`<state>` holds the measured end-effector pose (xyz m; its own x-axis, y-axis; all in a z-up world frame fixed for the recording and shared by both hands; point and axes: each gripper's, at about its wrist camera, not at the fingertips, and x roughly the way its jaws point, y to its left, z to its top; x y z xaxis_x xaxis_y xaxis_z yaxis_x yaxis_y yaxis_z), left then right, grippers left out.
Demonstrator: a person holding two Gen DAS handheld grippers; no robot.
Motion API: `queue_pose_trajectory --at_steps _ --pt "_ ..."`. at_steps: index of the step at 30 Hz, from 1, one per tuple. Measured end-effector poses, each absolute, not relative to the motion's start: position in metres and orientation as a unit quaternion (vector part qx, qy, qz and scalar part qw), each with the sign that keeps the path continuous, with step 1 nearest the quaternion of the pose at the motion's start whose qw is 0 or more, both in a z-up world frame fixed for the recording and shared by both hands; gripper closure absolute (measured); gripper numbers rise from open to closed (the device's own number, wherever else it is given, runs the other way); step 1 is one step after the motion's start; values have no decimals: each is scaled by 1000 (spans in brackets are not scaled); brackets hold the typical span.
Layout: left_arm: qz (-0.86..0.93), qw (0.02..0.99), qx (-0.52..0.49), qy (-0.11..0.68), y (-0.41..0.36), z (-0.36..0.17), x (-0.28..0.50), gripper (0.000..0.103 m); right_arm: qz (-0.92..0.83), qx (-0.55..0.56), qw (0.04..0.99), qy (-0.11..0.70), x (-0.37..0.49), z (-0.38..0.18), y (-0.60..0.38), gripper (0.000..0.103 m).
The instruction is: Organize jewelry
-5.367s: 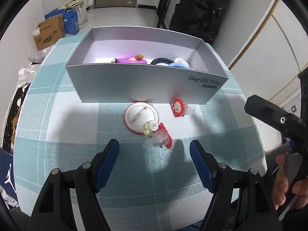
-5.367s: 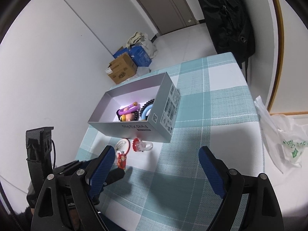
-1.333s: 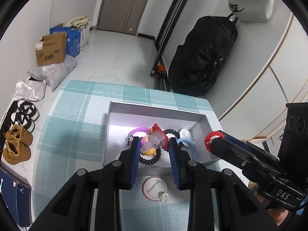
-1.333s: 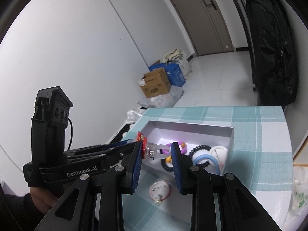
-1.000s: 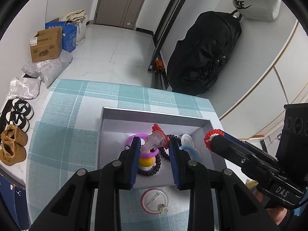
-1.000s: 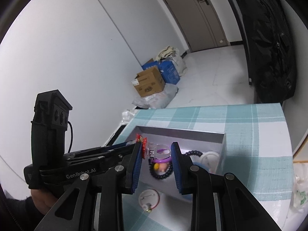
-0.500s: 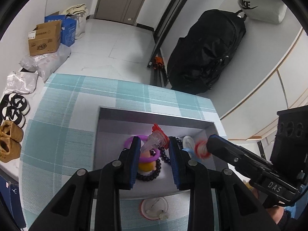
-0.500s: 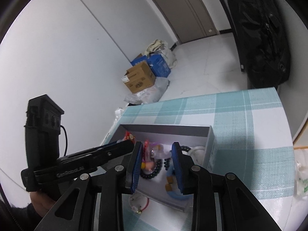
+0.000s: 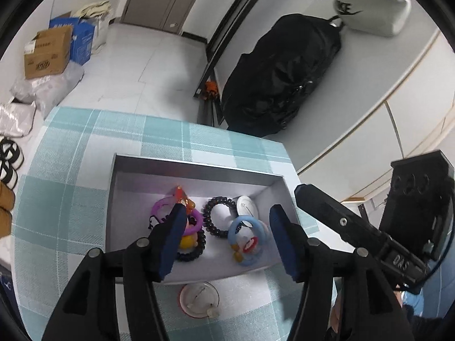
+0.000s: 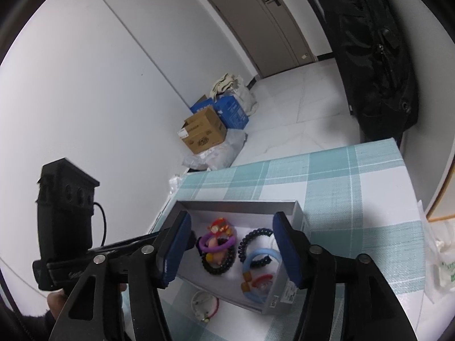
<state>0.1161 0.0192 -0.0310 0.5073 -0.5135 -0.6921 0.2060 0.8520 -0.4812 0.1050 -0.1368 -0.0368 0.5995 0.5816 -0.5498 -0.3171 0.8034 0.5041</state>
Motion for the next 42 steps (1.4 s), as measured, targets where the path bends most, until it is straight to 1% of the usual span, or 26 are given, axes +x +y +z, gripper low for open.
queue_pose_trajectory --at_steps 4,6,10,23,27,31,34,36,40,42 --pt "-209 856 -165 442 21 -28 109 48 255 179 878 363 101 -34 -138 36" --pt "-206 861 -162 435 22 -25 106 48 256 175 880 360 99 -32 -138 32" --pt "-205 869 -160 420 31 -21 94 48 257 174 881 356 94 -31 -138 29" --pt "-135 869 -183 439 55 -37 63 47 282 132 878 365 49 -32 -123 28" --pt "-125 877 -168 431 54 -36 56 47 284 101 879 369 38 -37 -112 29" --pt "-117 877 -144 444 50 -44 50 47 287 71 873 389 28 -49 -99 29" --pt "-110 871 -138 458 53 -51 47 47 290 47 866 405 24 -59 -89 32" --pt "-106 867 -141 466 57 -54 45 47 295 37 861 414 23 -64 -83 36" --pt "-86 870 -124 469 62 -55 41 47 302 15 855 423 23 -72 -73 41" --pt "-76 871 -120 471 65 -56 40 47 302 12 851 429 23 -76 -69 49"
